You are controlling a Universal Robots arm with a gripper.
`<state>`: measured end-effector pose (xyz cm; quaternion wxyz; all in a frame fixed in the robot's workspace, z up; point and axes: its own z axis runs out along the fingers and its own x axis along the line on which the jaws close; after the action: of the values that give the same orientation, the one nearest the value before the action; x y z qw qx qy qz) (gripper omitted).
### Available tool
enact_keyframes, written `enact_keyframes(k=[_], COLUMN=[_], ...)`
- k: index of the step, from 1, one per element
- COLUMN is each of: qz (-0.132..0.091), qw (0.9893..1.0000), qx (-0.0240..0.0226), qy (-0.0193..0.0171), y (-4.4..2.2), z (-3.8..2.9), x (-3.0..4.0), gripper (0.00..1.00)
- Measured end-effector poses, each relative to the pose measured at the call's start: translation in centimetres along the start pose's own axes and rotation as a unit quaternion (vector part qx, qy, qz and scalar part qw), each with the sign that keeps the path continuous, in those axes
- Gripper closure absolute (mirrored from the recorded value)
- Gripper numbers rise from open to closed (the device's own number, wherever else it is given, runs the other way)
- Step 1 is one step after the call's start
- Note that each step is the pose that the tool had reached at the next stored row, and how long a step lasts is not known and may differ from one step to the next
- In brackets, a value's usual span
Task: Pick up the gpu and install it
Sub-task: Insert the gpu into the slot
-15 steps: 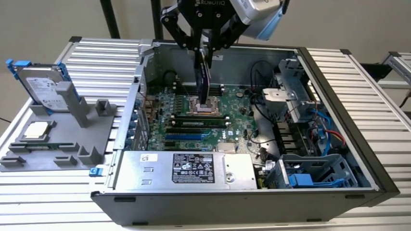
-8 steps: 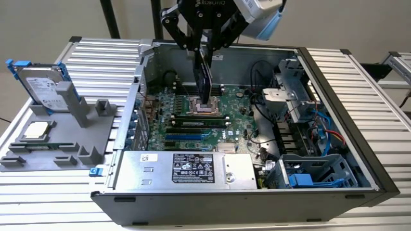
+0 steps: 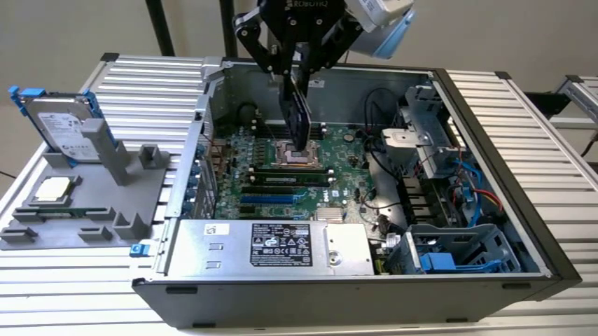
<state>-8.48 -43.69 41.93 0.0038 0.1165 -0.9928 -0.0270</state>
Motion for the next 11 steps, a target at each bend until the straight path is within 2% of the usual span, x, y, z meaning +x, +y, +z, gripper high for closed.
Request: enact_keyframes(k=[11], qz=[-0.042], qw=[0.9991], qx=[0.0001], qy=[0.0023], y=[0.0], z=[0.0], x=[0.0], gripper=[1.0])
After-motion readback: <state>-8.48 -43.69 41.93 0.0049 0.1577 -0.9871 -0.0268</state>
